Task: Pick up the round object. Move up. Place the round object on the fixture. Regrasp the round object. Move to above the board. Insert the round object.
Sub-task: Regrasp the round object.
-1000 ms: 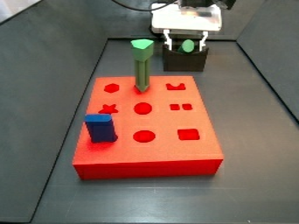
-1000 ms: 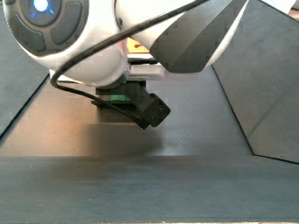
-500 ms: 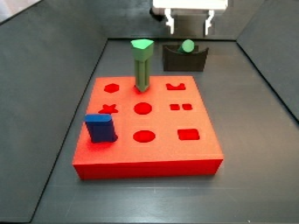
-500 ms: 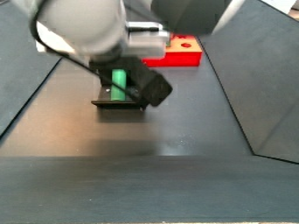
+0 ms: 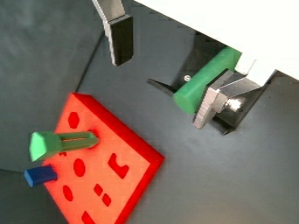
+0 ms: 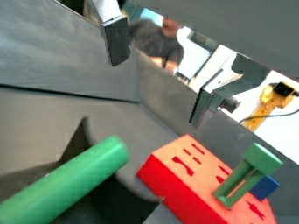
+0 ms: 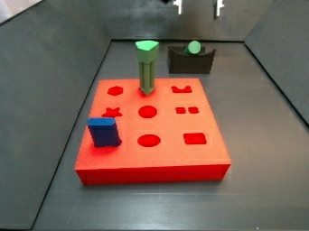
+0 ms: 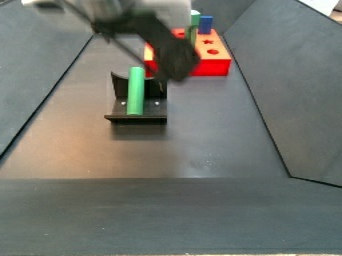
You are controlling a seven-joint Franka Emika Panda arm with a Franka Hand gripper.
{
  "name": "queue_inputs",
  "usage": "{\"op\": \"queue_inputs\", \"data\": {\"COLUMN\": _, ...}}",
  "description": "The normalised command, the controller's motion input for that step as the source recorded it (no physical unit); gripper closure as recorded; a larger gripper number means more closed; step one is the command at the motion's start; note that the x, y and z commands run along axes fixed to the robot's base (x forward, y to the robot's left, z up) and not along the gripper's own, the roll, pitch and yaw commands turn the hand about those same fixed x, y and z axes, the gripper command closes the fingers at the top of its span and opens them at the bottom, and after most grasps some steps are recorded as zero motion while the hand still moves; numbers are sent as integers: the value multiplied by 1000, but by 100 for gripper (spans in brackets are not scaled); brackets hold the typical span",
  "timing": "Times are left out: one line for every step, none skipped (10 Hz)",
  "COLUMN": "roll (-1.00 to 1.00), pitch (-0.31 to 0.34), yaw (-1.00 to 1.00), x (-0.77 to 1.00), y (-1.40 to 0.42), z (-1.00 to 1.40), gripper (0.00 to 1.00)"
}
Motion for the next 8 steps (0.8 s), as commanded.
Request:
{"op": "queue_inputs", "data": {"roll": 1000, "pitch": 36, "yaw": 27, "x": -120, "y": -785, "z": 837, "gripper": 0}}
{"op": "queue_inputs", "data": {"roll": 1000, "pitch": 23, "yaw": 26, "x": -121, "y": -535, "z": 531, "gripper": 0}}
{"op": "queue_inputs", "data": {"roll": 1000, "pitch": 21, "yaw": 26, "x": -101, "y": -426, "z": 393, "gripper": 0}}
{"op": "queue_inputs", "data": {"roll": 1000, "pitch": 20, "yaw": 26, "x": -56, "y": -185, "z": 105, "gripper": 0}}
{"op": "queue_inputs", "data": {"roll": 1000, "pitch": 21, "yaw": 27, "x": -19, "y": -33, "z": 15, "gripper": 0}}
{"op": "queue_inputs", "data": {"roll": 1000, "pitch": 22, "yaw": 27, "x": -11, "y": -10, "z": 16, "gripper": 0}}
{"op": "queue_inputs", "data": {"roll": 1000, "pitch": 19, "yaw": 27, "x": -22, "y": -20, "z": 10, "gripper": 0}}
{"op": "queue_inputs", "data": {"roll": 1000, "pitch": 14, "yaw": 28, "x": -31, "y": -26, "z": 9, "gripper": 0}}
